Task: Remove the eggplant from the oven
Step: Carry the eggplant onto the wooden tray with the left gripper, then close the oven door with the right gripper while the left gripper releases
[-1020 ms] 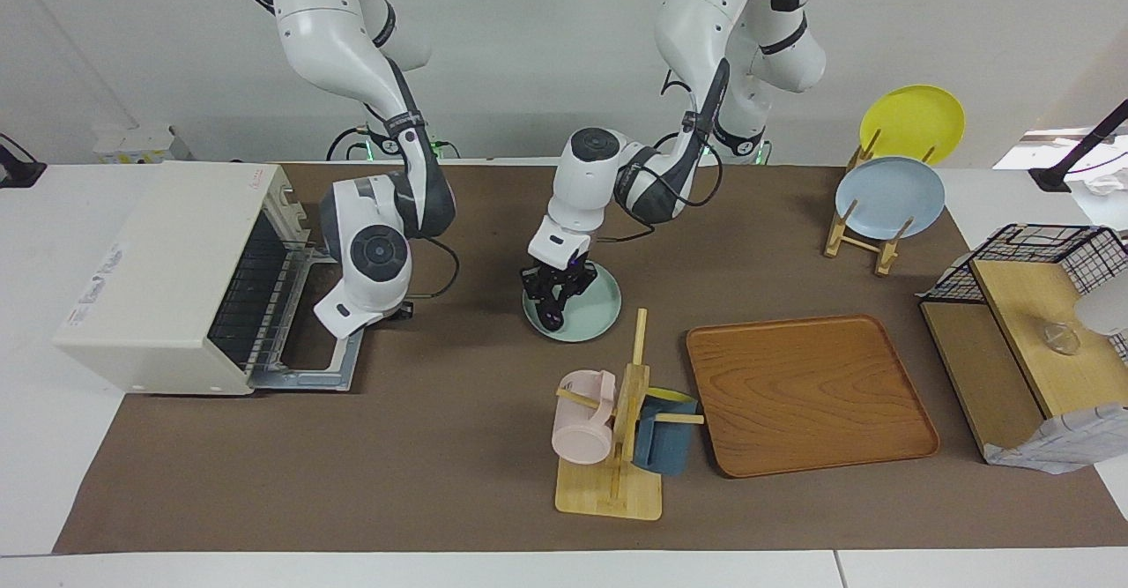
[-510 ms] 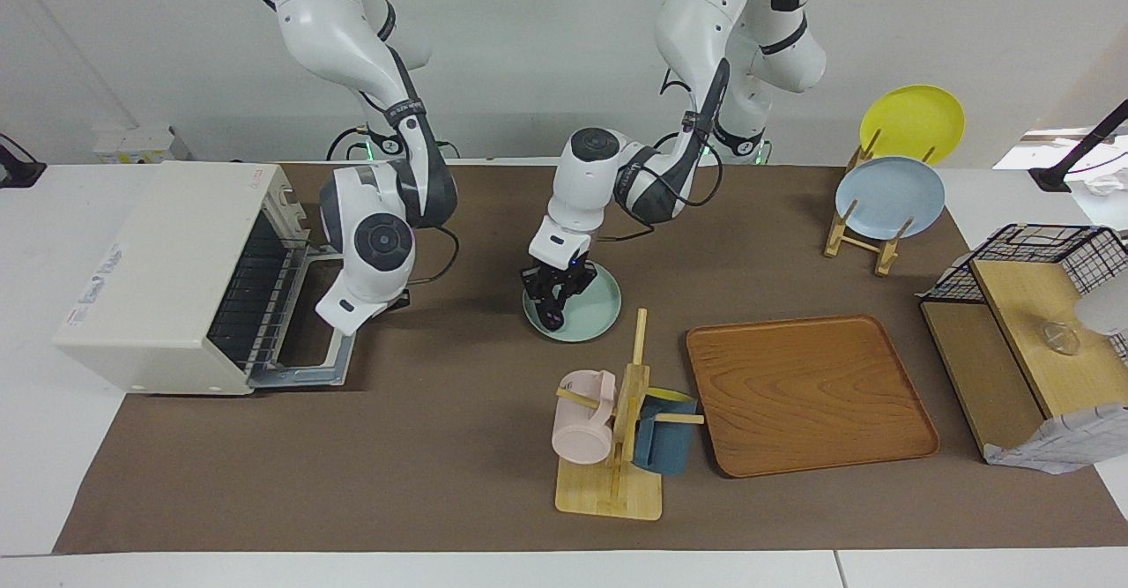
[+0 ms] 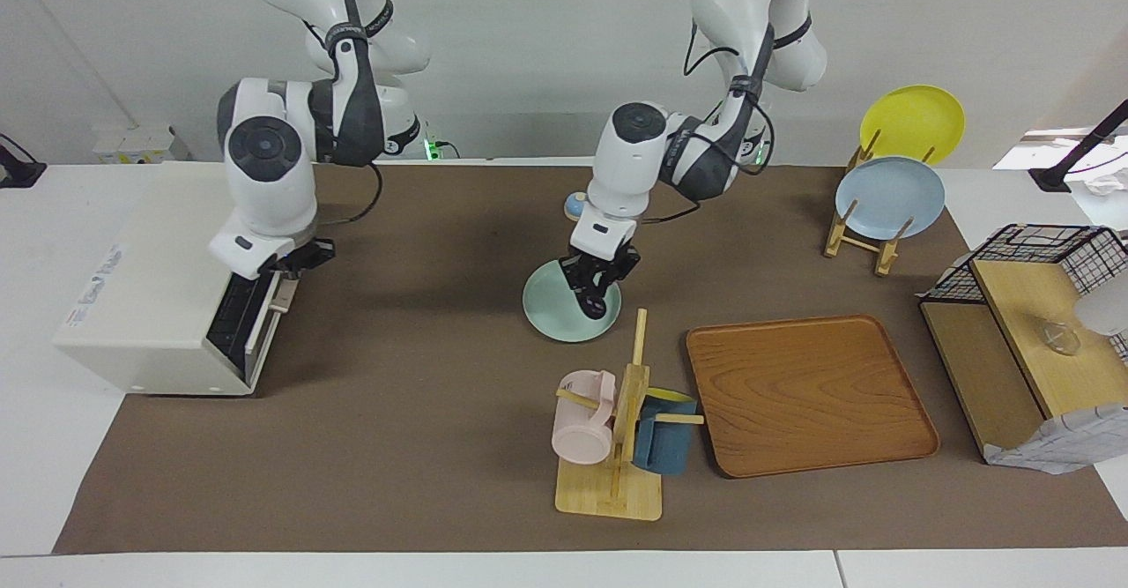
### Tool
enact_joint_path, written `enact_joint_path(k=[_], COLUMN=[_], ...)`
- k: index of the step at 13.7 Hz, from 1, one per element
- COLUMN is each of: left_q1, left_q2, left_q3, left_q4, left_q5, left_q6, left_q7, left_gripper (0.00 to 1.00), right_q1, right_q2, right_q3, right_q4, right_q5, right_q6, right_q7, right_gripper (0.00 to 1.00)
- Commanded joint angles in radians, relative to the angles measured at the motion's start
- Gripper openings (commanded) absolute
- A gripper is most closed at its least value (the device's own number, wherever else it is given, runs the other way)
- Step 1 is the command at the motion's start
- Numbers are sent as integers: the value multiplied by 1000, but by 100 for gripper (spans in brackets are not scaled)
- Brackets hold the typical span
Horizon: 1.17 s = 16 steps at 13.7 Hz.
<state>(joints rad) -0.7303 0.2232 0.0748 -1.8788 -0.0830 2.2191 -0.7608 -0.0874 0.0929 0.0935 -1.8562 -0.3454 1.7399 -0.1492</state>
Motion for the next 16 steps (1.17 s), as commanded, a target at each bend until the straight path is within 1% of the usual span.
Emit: enact_joint_path(k=[1,2,3,4,5,7,8,9,10,11,12,14,16], left_q1=[142,188,243,299,336,415,428,433,466,473,467,471,482], left_q2=[-8,-4,7,42,73,143,187,218,225,225,213,142,43], left_q3=[-6,-6,-6,-4,-4,-4,-4,-3,-1,-1,3,5,10], left_q4=[-20,-11,7,38,73,148,202,234,242,236,230,230,236], left_q5=[-8,-8,-8,-4,-4,-1,-3,-4,-3,-3,-3,-4,-4], left_q6=[-48,-53,-44,-38,-32,-7,5,29,54,53,27,-50,-222], left_q7=[252,321,387,464,513,604,641,658,660,660,655,641,641], left_gripper=[0,0,0,0,0,0,8,36,73,96,100,100,100], right_q1=[-38,-38,-40,-52,-75,-107,-126,-136,-143,-143,-141,-143,-143], right_q2=[27,13,2,-13,-36,-97,-123,-133,-133,-133,-128,-121,-120], right_q3=[-1,-3,-3,-6,-6,-8,-8,-8,-8,-9,-8,-5,-6], right_q4=[-29,-20,8,46,90,149,193,250,331,366,379,390,391], right_q5=[-26,0,52,113,181,268,308,334,341,341,341,341,342], right_q6=[15,3,-19,-55,-92,-155,-184,-244,-326,-367,-373,-384,-376], right_q7=[-38,-36,-36,-36,-33,-30,-29,-27,-27,-26,-21,11,19], right_gripper=[6,19,56,100,100,100,100,100,100,100,100,100,100])
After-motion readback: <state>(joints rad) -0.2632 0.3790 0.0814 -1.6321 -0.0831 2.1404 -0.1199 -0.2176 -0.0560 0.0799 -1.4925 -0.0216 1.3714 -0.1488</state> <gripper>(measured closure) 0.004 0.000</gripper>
